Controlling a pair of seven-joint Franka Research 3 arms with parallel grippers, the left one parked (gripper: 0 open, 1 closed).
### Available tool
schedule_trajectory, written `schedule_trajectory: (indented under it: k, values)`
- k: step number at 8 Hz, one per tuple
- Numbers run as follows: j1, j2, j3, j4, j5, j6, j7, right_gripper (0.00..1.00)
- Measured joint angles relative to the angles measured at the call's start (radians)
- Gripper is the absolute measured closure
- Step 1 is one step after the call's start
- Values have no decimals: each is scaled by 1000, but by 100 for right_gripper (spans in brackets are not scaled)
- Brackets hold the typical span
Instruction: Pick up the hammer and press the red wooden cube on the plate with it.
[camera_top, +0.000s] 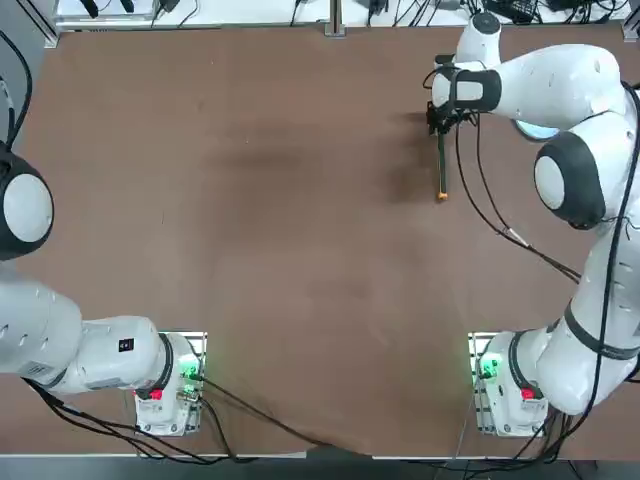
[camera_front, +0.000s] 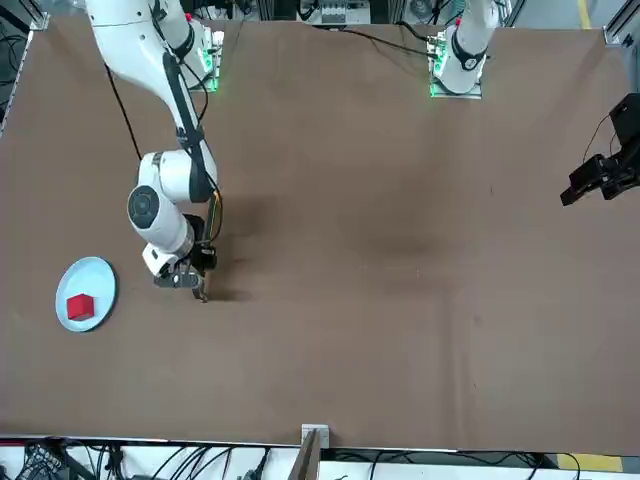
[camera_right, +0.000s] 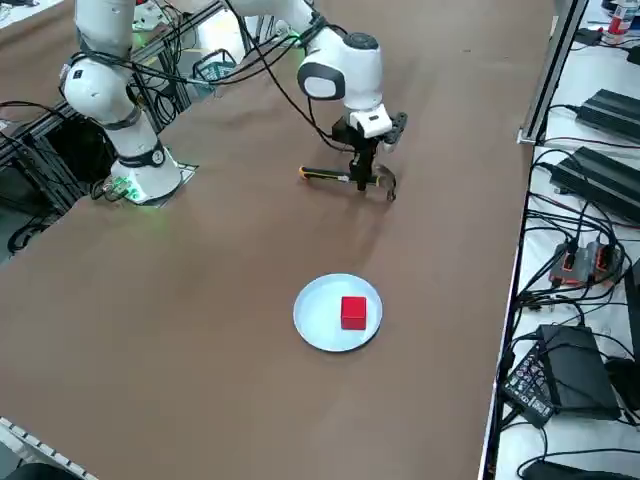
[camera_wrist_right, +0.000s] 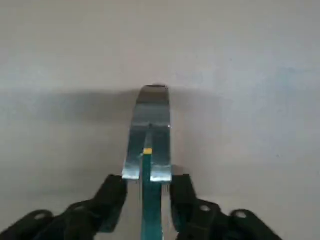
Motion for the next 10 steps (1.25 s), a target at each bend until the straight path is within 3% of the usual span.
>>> schedule_trajectory:
  k: [2, 3, 4, 6, 8, 10]
  values:
    - [1, -42, -3, 4, 0, -30, -4, 4]
    - [0, -87, -13, 12, 0, -70, -14, 0]
    - [-2, -152, -37, 23, -1, -124, -52, 0]
    - [-15, -298, -119, 51, -7, -279, -197, 0]
    - [-25, -390, -187, 99, -62, -426, -314, 0]
    - [-27, -434, -213, 148, -96, -514, -338, 0]
